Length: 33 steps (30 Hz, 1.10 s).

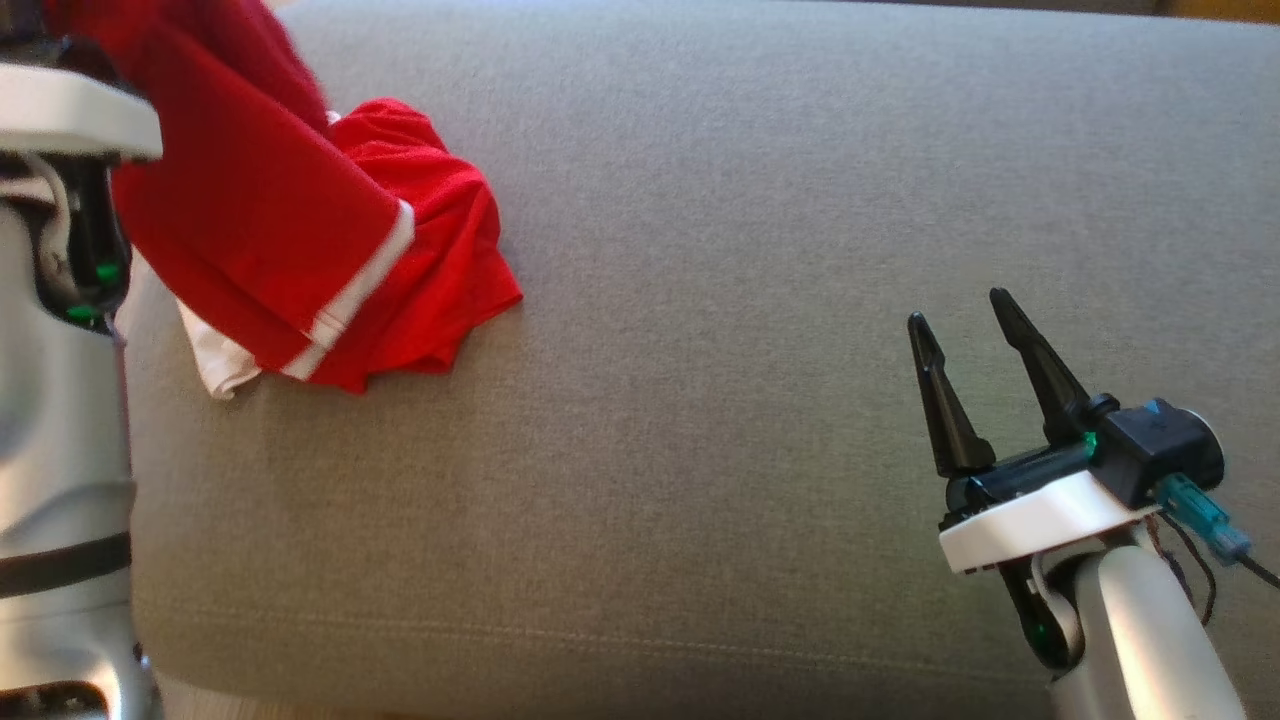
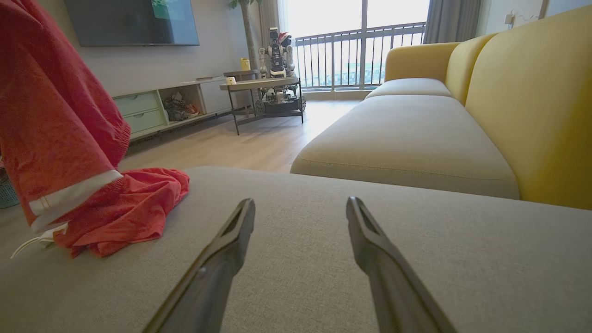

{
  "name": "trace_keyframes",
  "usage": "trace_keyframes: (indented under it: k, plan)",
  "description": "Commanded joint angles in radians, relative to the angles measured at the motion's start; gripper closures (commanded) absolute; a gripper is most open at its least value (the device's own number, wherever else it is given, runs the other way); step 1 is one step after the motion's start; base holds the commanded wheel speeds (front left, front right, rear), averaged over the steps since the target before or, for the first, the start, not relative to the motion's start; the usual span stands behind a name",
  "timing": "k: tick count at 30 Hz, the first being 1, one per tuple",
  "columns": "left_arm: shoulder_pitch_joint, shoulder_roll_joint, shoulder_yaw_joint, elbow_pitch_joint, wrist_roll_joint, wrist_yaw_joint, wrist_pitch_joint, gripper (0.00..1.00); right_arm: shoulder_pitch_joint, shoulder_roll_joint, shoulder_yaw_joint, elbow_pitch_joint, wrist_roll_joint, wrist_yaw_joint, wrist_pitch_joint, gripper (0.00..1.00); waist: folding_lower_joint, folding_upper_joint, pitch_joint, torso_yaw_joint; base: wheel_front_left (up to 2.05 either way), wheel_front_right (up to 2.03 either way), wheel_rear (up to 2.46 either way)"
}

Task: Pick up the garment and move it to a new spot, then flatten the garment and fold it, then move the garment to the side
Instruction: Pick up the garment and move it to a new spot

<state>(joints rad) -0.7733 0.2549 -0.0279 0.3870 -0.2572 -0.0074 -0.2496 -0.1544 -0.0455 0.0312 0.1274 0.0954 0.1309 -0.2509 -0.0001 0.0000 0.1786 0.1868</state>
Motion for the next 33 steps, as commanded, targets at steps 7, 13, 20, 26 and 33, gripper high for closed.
trace_keyframes:
  k: [7,13,20,26,33]
  plan:
    - [-0.044,-0.049,-0.016,-0.225,-0.042,-0.006,0.015,1.00,-0.018,-0.005,0.010,-0.019,0.040,0.000,-0.010,0.00,0.0001,0.0000,-0.056,-0.057,0.00,0.00,0.00]
    - [-0.036,-0.127,-0.079,-0.289,-0.058,0.000,0.034,1.00,-0.022,-0.005,0.024,-0.025,0.058,0.000,-0.011,0.00,0.0001,0.0000,-0.066,-0.115,0.00,0.00,0.00]
    - [-0.036,-0.186,-0.171,-0.312,-0.082,0.024,0.039,1.00,-0.042,-0.005,0.023,-0.045,0.069,0.000,-0.011,0.00,0.0001,0.0000,-0.046,-0.227,0.00,0.00,0.00]
    - [-0.053,-0.202,-0.295,-0.271,-0.105,0.059,0.037,1.00,-0.061,-0.005,-0.004,-0.070,0.094,0.000,-0.011,0.00,0.0001,0.0000,0.001,-0.329,0.00,0.00,0.00]
    - [-0.092,-0.204,-0.542,-0.149,-0.222,0.158,0.000,1.00,-0.103,-0.005,-0.008,-0.131,0.120,0.000,-0.011,0.00,0.0001,0.0000,0.071,-0.449,0.00,0.00,0.00]
